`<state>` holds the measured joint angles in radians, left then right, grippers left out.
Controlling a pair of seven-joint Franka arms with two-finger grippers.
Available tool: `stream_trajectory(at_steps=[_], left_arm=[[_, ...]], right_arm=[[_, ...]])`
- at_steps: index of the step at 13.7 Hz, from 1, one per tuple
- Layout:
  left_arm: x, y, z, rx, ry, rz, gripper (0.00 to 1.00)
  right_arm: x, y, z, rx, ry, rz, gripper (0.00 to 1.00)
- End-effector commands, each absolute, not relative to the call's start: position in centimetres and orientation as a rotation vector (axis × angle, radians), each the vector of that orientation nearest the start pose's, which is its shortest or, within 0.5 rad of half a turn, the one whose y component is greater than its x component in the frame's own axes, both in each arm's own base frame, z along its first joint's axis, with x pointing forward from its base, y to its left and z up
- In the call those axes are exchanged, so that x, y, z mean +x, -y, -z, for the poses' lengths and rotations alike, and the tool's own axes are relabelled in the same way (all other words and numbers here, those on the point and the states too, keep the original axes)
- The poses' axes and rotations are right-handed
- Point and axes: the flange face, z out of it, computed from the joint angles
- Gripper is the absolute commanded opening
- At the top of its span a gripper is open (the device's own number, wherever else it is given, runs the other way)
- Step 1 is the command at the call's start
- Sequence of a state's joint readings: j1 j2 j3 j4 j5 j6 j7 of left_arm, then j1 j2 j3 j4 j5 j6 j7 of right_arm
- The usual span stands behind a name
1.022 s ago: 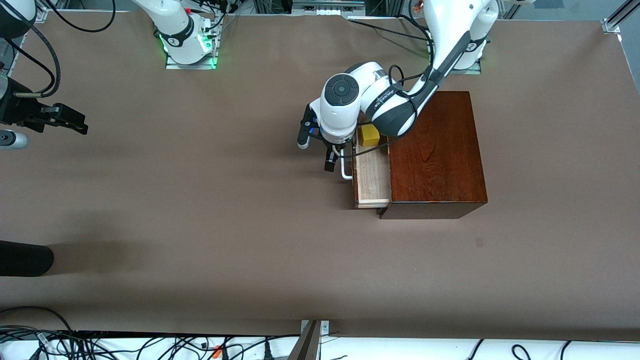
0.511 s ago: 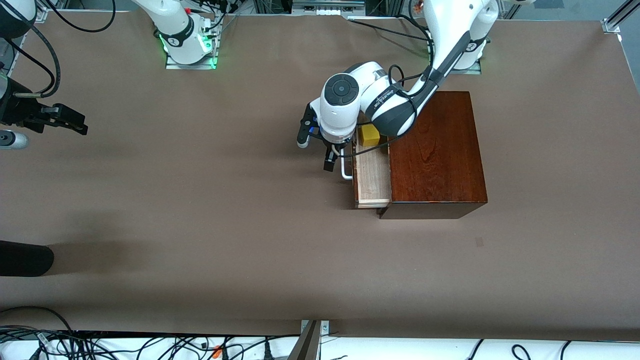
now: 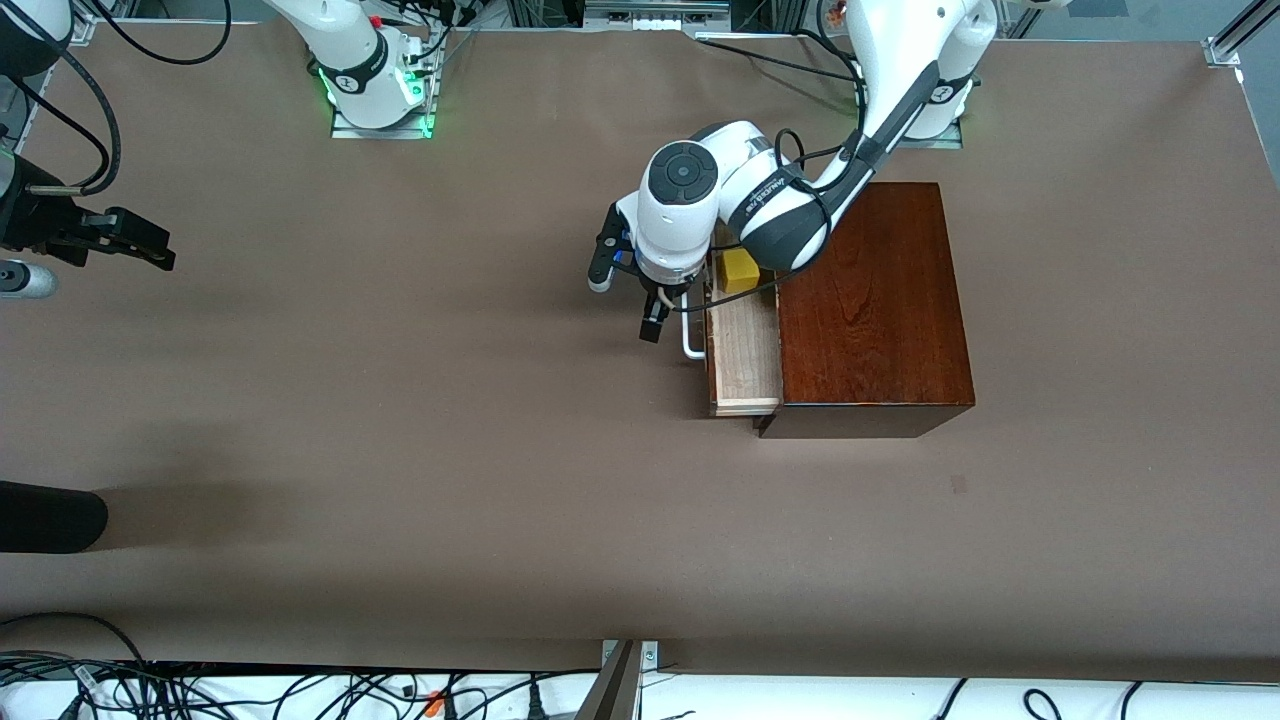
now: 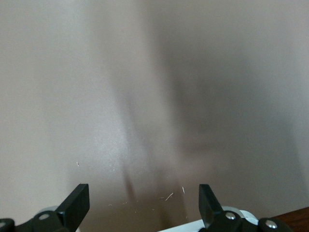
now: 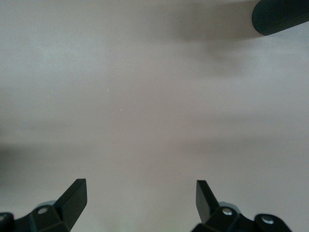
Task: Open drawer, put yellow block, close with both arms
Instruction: 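Place the left gripper against the drawer front beside the handle, then push the drawer into the box with the left gripper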
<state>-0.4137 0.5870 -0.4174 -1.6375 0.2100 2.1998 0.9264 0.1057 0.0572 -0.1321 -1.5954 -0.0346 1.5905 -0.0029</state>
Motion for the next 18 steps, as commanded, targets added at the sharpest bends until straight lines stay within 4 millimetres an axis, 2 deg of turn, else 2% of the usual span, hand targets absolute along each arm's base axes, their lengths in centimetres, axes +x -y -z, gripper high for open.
stream_trajectory(at_steps=[1,12,18], left_arm=[[49.5,46.1,-29.1,-1.935,-2.535,-0.017,1.0],[51.8,41.9,-29.9,-1.963,-2.5,-0.206,1.0],[53.3,39.8,-30.3,-1.962,-2.505,-0.225,1.0]], right_arm=[[56.5,1.6,-59.0,-3.175,-0.039,-0.076,1.0],[56.6,1.5,-58.9,-3.174,-0.037,-0.08,1.0],[56.5,1.5,-58.9,-3.175,-0.037,-0.085,1.0]])
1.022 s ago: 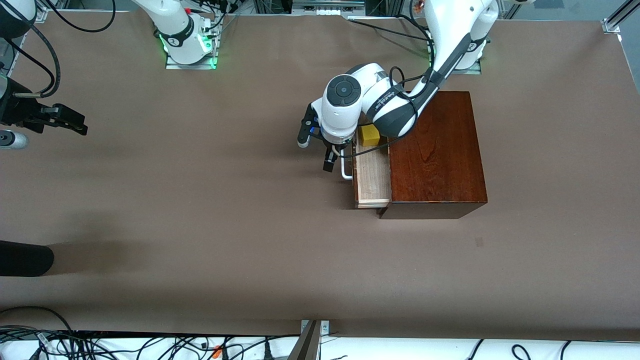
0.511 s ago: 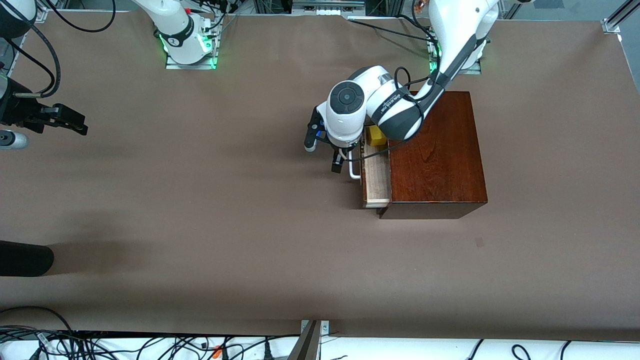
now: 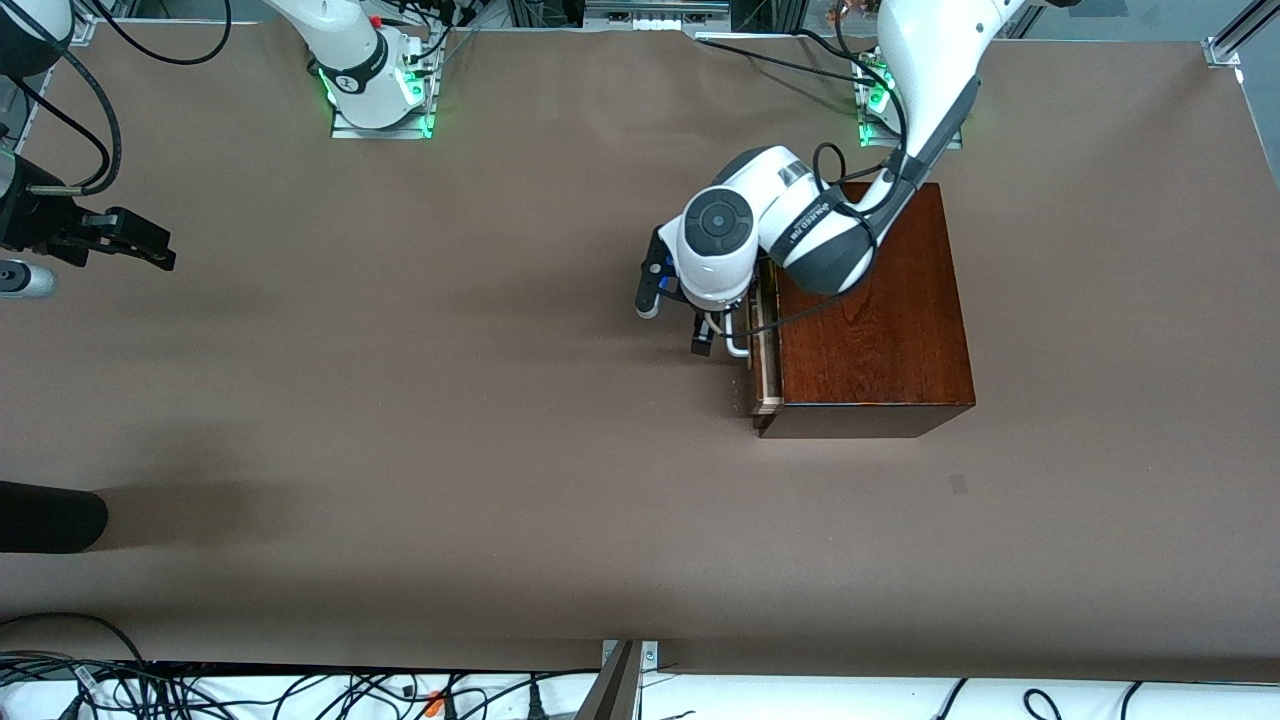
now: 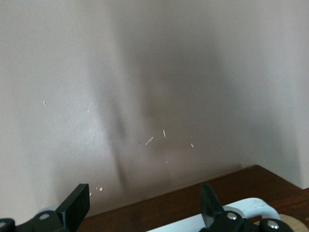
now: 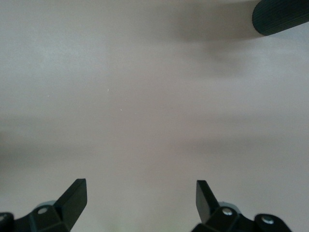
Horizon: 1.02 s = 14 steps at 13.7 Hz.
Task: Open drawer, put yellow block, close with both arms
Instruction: 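Push the drawer into the box with the left gripper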
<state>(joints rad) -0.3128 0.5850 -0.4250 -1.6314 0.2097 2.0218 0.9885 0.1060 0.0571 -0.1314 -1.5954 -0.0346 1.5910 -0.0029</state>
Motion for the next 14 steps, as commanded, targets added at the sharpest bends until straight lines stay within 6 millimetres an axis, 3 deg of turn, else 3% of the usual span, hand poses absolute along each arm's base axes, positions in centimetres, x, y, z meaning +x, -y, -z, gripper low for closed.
stream_trajectory(at_steps=[1,14], left_arm=[[53.3,39.8,-30.3,-1.962,-2.505,-0.229,1.0],[54.4,38.9,-31.9,-1.949,-2.505,-0.242,1.0]], right_arm=[[56.5,1.5,-58.9,-3.175,-0.037,-0.085,1.0],[56.6,1.5,-58.9,-3.175,-0.037,-0.078,1.0]])
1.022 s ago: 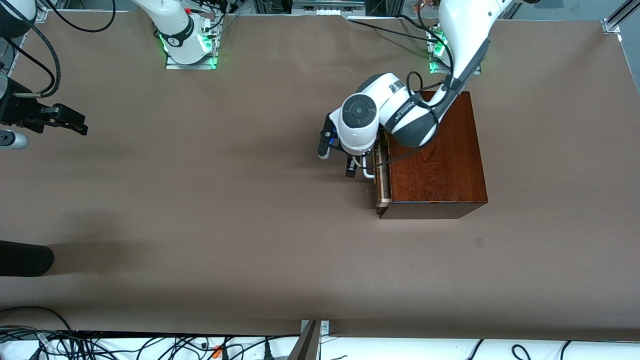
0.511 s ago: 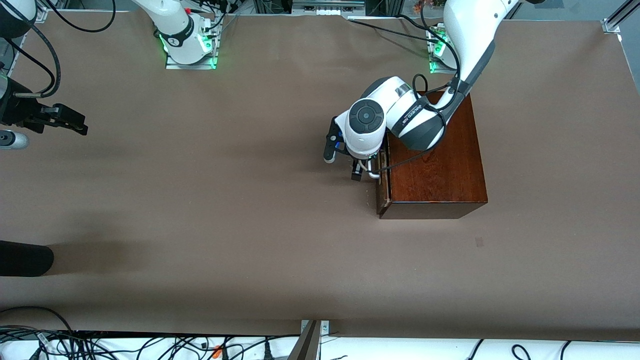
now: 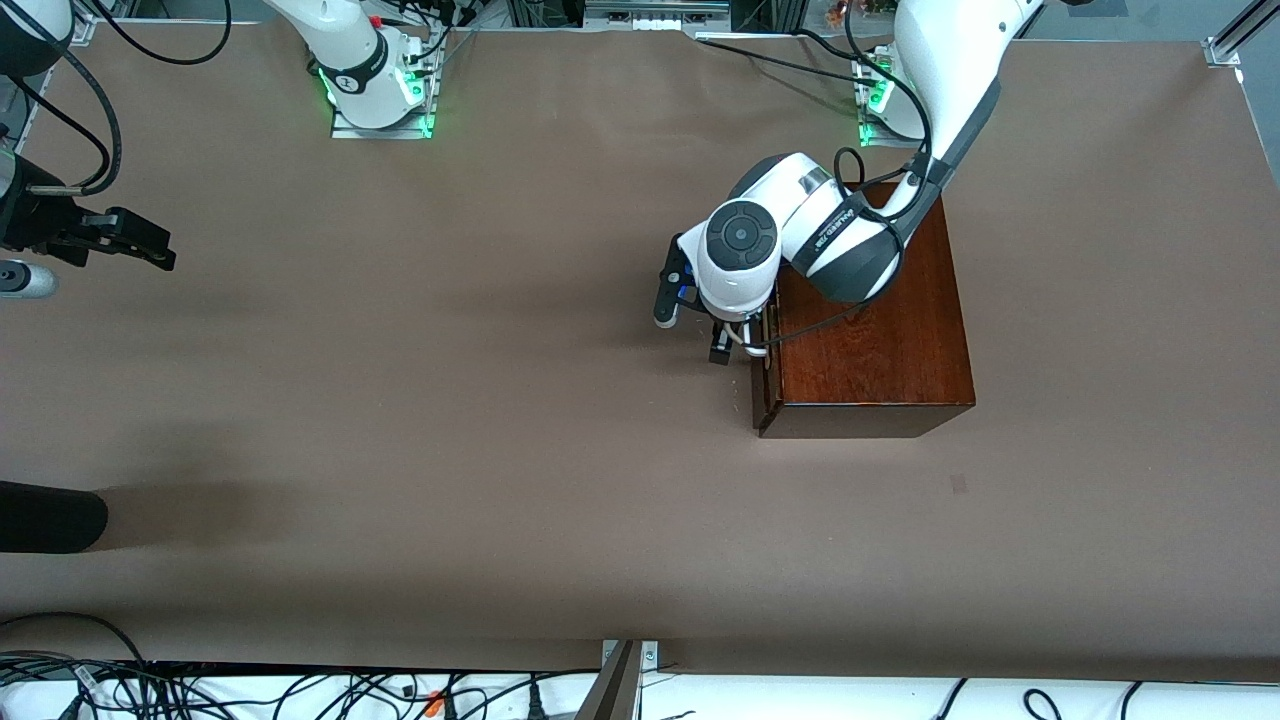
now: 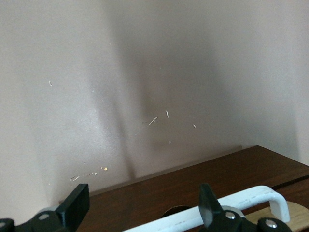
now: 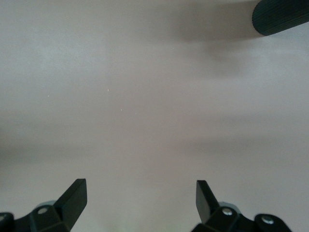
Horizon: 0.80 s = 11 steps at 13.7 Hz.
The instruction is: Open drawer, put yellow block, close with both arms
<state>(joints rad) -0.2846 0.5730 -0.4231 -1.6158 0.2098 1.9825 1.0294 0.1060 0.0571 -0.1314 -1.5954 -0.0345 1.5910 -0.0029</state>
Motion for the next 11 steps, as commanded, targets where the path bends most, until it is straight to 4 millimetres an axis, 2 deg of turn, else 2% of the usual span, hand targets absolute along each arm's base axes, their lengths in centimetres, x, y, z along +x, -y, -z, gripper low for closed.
stream_trajectory(at_steps=[1,3,6,8,9,11], left_arm=[[54.6,39.0,-32.7,-1.972,-2.496,-0.241,1.0],[55.6,39.2,-35.4,-2.04,-2.461,-0.217,1.0],[56.5,39.3,-39.2,-2.299,-2.321,-0.196,1.0],[57.0,38.6,-41.7,-2.467,-2.129,-0.195,1.0],[57.1,37.6,-43.3,-2.563,-1.988,-0.215,1.0],[56.7,35.3,-47.9,-2.691,-1.752,-0.256,1.0]], right_arm=[[56.5,1.5,-59.0,-3.175,-0.037,-0.076,1.0],[56.5,1.5,-59.0,-3.174,-0.037,-0.076,1.0],[56.6,1.5,-59.0,-3.174,-0.037,-0.073,1.0],[56.7,1.5,-59.2,-3.173,-0.037,-0.063,1.0],[56.7,1.5,-59.4,-3.173,-0.037,-0.059,1.0],[56.7,1.5,-59.4,-3.173,-0.039,-0.059,1.0]])
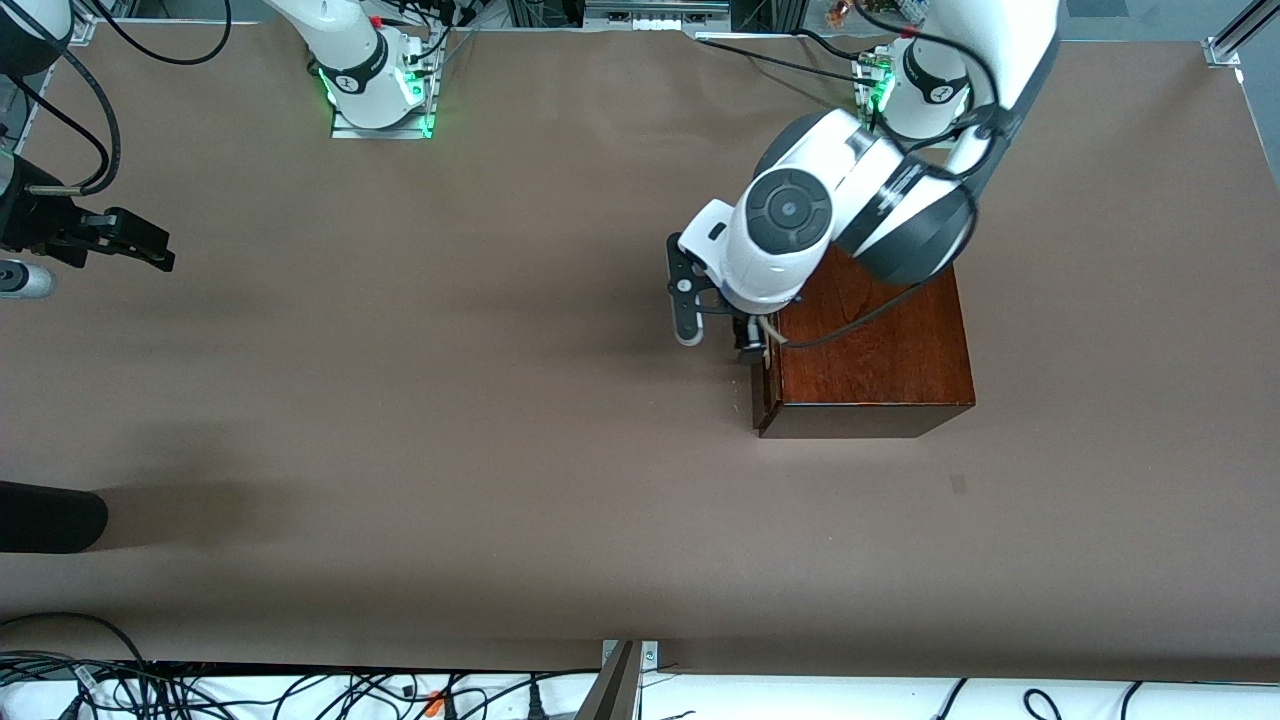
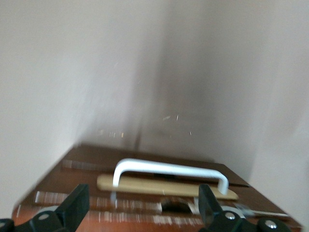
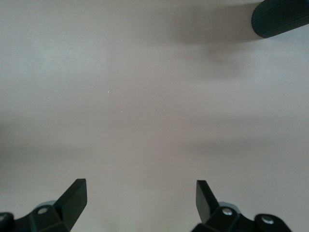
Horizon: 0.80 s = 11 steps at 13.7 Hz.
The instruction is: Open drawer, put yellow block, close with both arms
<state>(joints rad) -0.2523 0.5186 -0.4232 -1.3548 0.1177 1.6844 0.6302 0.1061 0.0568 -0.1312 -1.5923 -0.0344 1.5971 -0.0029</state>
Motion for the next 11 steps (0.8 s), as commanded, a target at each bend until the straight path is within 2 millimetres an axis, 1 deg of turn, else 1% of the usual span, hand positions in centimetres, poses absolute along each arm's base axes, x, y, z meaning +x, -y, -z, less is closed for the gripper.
stream_trajectory(at_steps=[1,2,3,4,6,7,8,9,10,11], left_arm=[[56.4,34.6,-49.4,-2.722,-1.67,-0.274,1.0],[56.3,33.8,-50.6,-2.75,-1.588,-0.3,1.0],[56.7,32.3,-51.7,-2.782,-1.496,-0.33,1.0],[57.0,31.1,-52.3,-2.803,-1.418,-0.37,1.0],[58.2,27.7,-53.8,-2.838,-1.292,-0.385,1.0],[58.5,25.4,-56.7,-2.861,-1.216,-0.325,1.0],[58.3,22.7,-58.9,-2.881,-1.124,-0.267,1.0],[58.5,20.8,-59.6,-2.903,-1.054,-0.24,1.0],[58.3,18.7,-61.8,-2.93,-0.963,-0.128,1.0],[57.7,16.6,-62.4,-2.958,-0.842,-0.047,1.0]], right_arm=[[56.7,1.5,-59.4,-3.173,-0.039,-0.061,1.0],[56.7,1.6,-59.4,-3.173,-0.042,-0.059,1.0],[56.7,1.6,-59.4,-3.173,-0.042,-0.059,1.0],[56.6,1.7,-59.4,-3.173,-0.044,-0.061,1.0],[56.7,1.7,-59.4,-3.173,-0.044,-0.059,1.0],[56.7,1.6,-59.3,-3.173,-0.042,-0.061,1.0],[56.7,1.7,-59.4,-3.173,-0.044,-0.059,1.0],[56.7,1.7,-59.4,-3.173,-0.044,-0.059,1.0],[56.6,1.7,-59.4,-3.173,-0.044,-0.061,1.0],[56.7,1.7,-59.4,-3.173,-0.044,-0.059,1.0]])
